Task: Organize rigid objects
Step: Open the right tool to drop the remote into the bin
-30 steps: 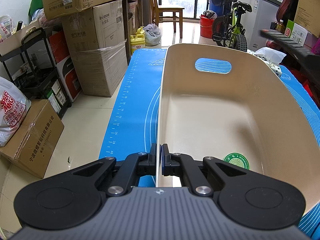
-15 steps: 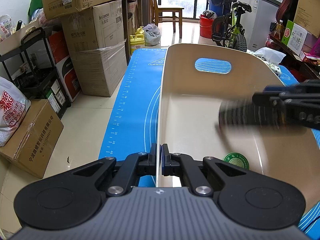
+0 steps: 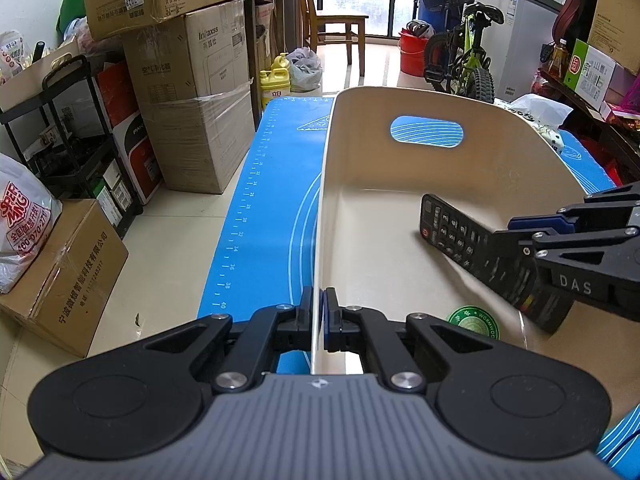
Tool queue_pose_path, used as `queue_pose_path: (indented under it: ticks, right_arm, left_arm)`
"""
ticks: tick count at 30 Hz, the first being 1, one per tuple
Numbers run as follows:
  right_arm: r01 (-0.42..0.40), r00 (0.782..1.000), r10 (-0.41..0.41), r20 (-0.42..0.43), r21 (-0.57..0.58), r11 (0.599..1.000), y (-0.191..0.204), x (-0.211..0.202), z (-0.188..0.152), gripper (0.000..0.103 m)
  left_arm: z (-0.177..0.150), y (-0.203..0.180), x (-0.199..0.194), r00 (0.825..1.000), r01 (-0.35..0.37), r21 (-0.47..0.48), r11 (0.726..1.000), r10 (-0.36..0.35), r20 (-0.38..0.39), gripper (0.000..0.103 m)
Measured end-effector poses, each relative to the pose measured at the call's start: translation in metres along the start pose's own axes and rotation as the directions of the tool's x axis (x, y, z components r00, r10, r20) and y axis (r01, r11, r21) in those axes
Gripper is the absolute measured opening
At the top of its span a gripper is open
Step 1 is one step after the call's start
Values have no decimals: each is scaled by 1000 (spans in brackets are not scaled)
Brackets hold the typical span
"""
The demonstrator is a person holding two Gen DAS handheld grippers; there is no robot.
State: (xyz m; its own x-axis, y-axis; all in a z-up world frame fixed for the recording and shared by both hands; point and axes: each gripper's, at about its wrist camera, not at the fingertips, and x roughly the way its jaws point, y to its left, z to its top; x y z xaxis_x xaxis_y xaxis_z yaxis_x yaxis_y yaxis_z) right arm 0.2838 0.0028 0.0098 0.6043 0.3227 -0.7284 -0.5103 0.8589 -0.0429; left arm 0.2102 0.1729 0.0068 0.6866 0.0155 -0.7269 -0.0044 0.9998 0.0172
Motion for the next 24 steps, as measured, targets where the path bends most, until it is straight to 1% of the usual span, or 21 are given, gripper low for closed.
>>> queue_pose_path:
  ticks: [1,3,6,14,15,16,18,21,22,24]
  right_arm:
    - [-4,1000,4,-3,3,1000,0,0,1,24]
    - [-12,1000,12,-17,14,1000,-2,2,1,28]
    - [-12,1000,12,-23,7,1000,-2,2,1,29]
    - [-35,999,35,0,35,999,-7,-6,0,35]
    - [-36,999,35,12,39,999,-9,-9,-1,38]
    - [-35,999,34,23,41,999,-10,-12,-1,48]
    - [-20,998,18,52,49,999,-14,-19,-1,61]
    - [-16,996,10,90,75,997,-24,-31,-3,61]
    - [-17,995,7,101,90,996,-28,-35,-4,63]
    - [-22,992,6,130,123,992,-39,-43,-6,65]
  left_arm:
    - [0,0,0,1000,0,0,1000,0,-1,5]
    - [0,0,0,1000,-2,0,1000,2,1,5]
    - [-1,-2,-1,1000,-2,2,1000,2,1,5]
    - [-1,-2,0,1000,-2,2,1000,2,1,5]
    - [-1,-2,-1,1000,-2,2,1000,2,0,5]
    - [-1,-2,0,1000,-3,2,1000,3,0,5]
    - [-1,-2,-1,1000,-3,2,1000,3,1,5]
    - [-1,-1,-1,1000,-4,2,1000,4,1,5]
    - [-1,-1,-1,1000,-4,2,1000,4,1,5]
    - [-1,-2,-1,1000,-4,3,1000,4,2,5]
